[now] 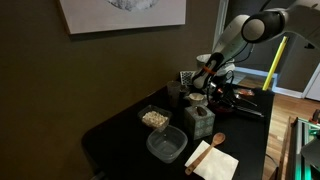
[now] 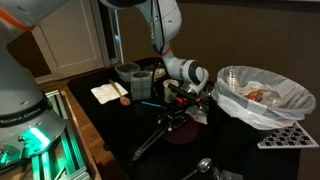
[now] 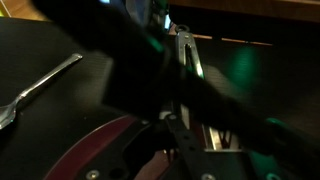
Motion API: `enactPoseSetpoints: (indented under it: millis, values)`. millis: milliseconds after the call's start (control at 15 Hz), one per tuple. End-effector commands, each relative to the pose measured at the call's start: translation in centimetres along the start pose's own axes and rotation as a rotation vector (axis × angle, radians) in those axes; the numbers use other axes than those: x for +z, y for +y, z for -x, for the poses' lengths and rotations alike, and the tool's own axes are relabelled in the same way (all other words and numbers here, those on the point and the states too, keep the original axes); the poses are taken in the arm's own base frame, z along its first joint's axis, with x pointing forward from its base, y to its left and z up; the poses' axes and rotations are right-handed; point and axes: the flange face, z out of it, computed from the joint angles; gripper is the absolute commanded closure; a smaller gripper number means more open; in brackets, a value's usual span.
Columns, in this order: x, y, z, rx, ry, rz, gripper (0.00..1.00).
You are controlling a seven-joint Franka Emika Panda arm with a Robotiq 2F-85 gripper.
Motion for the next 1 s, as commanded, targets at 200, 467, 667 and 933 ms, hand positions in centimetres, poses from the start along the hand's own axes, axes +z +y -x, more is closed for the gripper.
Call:
enactPoseSetpoints:
  millis: [200,467,667,933]
  values:
    - [0.21,-0.26,-1.41,-0.017,-0.036,0.021,0.9]
    - [0.17,-0.3,-1.5,-0.018,-0.041,0.028,0.93]
    - [0.05,-0.39,-1.52,-0.02,-0.044,0.034,0.93]
    - [-0.26,-0.54,-1.23,-0.027,-0.037,0.037,0.93]
